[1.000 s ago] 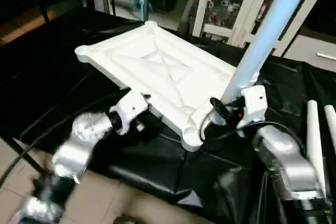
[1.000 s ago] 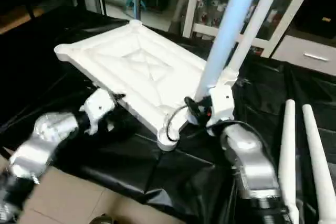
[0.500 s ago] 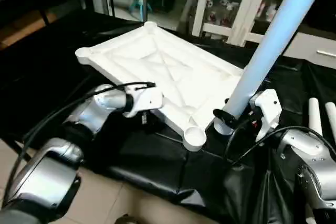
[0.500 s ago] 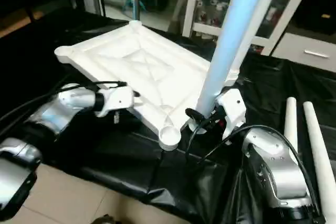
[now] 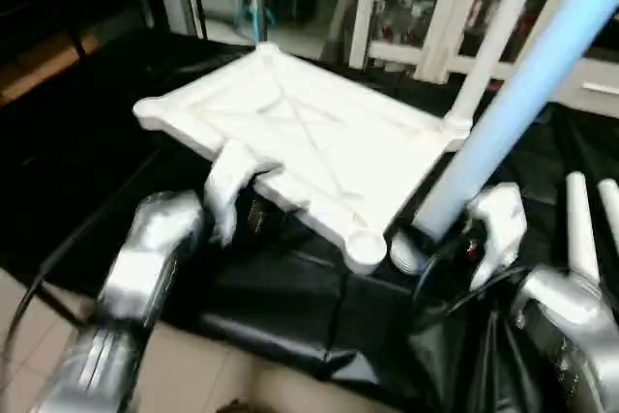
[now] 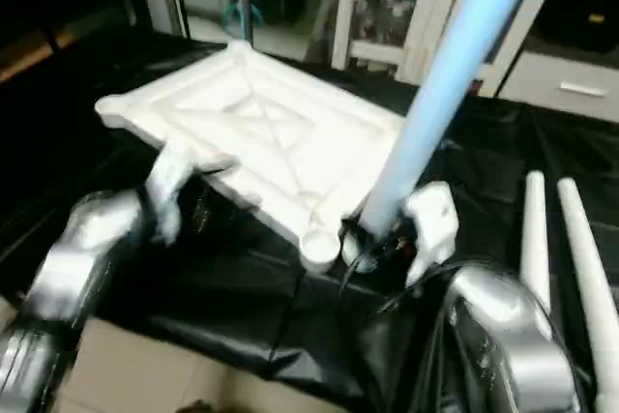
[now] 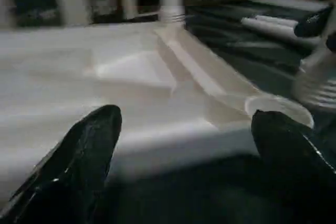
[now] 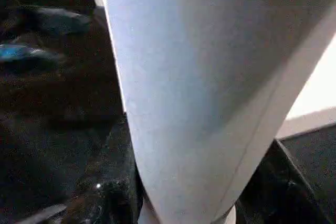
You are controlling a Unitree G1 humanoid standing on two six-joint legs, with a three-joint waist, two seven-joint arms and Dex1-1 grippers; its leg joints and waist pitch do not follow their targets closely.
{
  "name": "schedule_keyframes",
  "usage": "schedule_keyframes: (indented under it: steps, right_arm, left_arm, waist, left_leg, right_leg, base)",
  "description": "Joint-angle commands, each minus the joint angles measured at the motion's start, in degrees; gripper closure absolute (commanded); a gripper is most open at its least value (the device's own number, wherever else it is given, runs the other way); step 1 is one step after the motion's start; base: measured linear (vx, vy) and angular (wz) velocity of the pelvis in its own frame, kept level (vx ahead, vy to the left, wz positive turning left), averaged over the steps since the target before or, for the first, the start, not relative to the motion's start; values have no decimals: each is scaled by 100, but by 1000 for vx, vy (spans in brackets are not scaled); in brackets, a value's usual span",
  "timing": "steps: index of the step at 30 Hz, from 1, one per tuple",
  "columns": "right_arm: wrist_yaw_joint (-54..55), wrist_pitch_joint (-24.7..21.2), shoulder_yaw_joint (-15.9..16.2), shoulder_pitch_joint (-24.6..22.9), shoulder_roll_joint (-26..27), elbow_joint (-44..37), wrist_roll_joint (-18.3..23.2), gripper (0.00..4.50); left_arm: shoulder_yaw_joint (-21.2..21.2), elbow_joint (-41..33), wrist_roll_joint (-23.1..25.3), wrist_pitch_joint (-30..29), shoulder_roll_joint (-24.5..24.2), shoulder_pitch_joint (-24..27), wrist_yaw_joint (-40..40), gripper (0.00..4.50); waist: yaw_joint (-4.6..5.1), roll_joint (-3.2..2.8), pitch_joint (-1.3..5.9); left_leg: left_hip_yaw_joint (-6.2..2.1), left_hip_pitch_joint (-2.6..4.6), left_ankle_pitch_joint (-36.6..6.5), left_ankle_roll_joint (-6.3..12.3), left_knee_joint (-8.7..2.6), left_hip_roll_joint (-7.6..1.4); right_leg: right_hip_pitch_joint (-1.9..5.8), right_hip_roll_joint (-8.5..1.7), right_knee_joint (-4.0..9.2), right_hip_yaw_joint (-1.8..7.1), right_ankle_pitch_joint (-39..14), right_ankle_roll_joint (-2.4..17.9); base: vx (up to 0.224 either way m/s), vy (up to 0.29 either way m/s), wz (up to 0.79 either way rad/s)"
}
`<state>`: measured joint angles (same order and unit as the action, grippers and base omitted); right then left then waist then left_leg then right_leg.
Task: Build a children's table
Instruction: Insert table leg to table base
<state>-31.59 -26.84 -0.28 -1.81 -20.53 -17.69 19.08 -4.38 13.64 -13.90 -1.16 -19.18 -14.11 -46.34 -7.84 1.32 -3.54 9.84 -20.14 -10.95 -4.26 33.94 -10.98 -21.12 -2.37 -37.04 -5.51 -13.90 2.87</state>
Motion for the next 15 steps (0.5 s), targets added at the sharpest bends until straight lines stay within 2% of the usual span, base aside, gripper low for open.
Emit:
schedule_keyframes:
  steps: [1, 2, 3, 4, 5, 6, 7, 8, 9, 10, 11, 12, 13, 14, 15]
  right_arm:
    - [333, 32, 57, 187, 158, 29, -202, 264]
    - [850, 75, -30, 375, 447, 318, -450, 264]
    - [1117, 85, -103, 471, 607, 465, -538, 264]
    - [1467, 97, -233, 592, 814, 606, -584, 264]
    - [1717, 101, -331, 690, 970, 699, -586, 264]
    - [1813, 111, -348, 735, 1036, 688, -560, 264]
    - [1865, 134, -352, 810, 1101, 672, -494, 264]
    - [1864, 130, -349, 835, 1114, 662, -453, 264]
    - [1848, 133, -344, 864, 1124, 662, -404, 264]
    - [1844, 133, -343, 874, 1127, 664, -390, 264]
    - [1800, 160, -315, 939, 1113, 724, -434, 264]
    - [1779, 174, -305, 968, 1112, 768, -468, 264]
    - [1755, 210, -290, 1013, 1120, 840, -537, 264]
    - [1727, 269, -261, 1060, 1112, 936, -616, 264]
    - [1727, 289, -248, 1079, 1109, 974, -644, 264]
  left_arm:
    - [332, -331, 56, 6, 164, -37, 623, 10]
    - [691, -140, 381, 398, 537, -90, 1486, 10]
    - [866, -25, 547, 632, 727, -145, 1929, 10]
    - [1015, -45, 838, 542, 889, -153, 2420, 10]
    - [1068, -112, 1078, 557, 989, -131, 2720, 10]
    - [1058, -429, 1107, 453, 1081, -13, 2865, 10]
    - [974, -873, 1019, 177, 1228, 116, 3039, 10]
    - [902, -1063, 998, 76, 1257, 161, 3115, 10]
    - [803, -1255, 1009, -40, 1286, 187, 3223, 10]
    - [770, -1305, 1021, -72, 1290, 191, 3258, 10]
    - [620, -1409, 1115, -219, 1301, 147, 3337, 10]
    - [588, -1430, 1149, -249, 1326, 131, 3381, 10]
    - [597, -1414, 1208, -252, 1397, 100, 3442, 10]
    - [631, -1365, 1366, -205, 1447, 51, 3537, 10]
    - [650, -1344, 1446, -168, 1466, 29, 3578, 10]
  waist:
    - [9, 28, 321]
    - [22, 133, 293]
    - [18, 111, 277]
    - [9, 134, 264]
    - [4, 129, 262]
    - [26, 79, 260]
    - [77, 112, 189]
    - [119, 102, 153]
    - [151, 69, 162]
    - [163, 36, 140]
    - [82, 22, 156]
    - [82, 22, 156]
    - [41, 74, 106]
    - [68, 156, 104]
    - [134, 301, 155]
  left_leg:
    - [-94, 19, -932, 295, -354, -318]
    - [-92, 74, -1088, 184, -387, -349]
    - [-116, 65, -1142, 116, -397, -333]
    - [-123, 98, -1334, 27, -417, -340]
    - [-134, 122, -1422, -4, -415, -335]
    - [-12, 361, -1702, -244, -333, -378]
    - [50, 743, -2752, -584, -236, -343]
    - [-10, 984, -3609, -559, -340, -452]
    - [-64, 1097, -4043, -504, -437, -593]
    - [-130, 1101, -4566, -483, -586, -771]
    - [-96, 801, -5319, -471, -1137, -1158]
    - [-96, 801, -5319, -471, -1137, -1158]
    - [220, 979, -5668, -314, -1203, -1084]
    - [274, 993, -5576, -328, -1114, -966]
    - [469, 1105, -4814, -373, -399, -298]
  right_leg:
    - [182, -700, 623, 420, -1288, 605]
    - [144, -659, 695, 418, -1564, 523]
    - [167, -676, 692, 396, -1687, 500]
    - [139, -705, 737, 397, -2019, 402]
    - [132, -727, 758, 403, -2159, 337]
    - [-59, -606, 914, 524, -2543, 85]
    - [-223, -370, 957, 392, -3174, -27]
    - [-276, -214, 911, 206, -3188, -70]
    - [-301, -209, 793, 123, -3062, -53]
    - [-278, -244, 578, 11, -2905, -58]
    - [67, -399, -345, -73, -1518, 27]
    - [67, -399, -345, -73, -1518, 27]
    - [-32, -458, -436, -35, -1333, 135]
    - [0, -471, -276, 20, -1749, 121]
    - [-153, -487, 634, 236, -3418, 168]
  base:
    - [0, 0, 0]
    - [0, 0, 0]
    - [0, 0, 0]
    - [-61, 6, 3]
    - [-61, 6, 3]
    - [0, 0, 0]
    - [-37, 40, -27]
    - [-37, 40, -27]
    - [5, 77, -58]
    - [40, 70, -75]
    - [40, 70, -75]
    - [39, 16, -79]
    - [64, -62, -75]
    - [64, -62, -75]
    - [109, -99, -86]
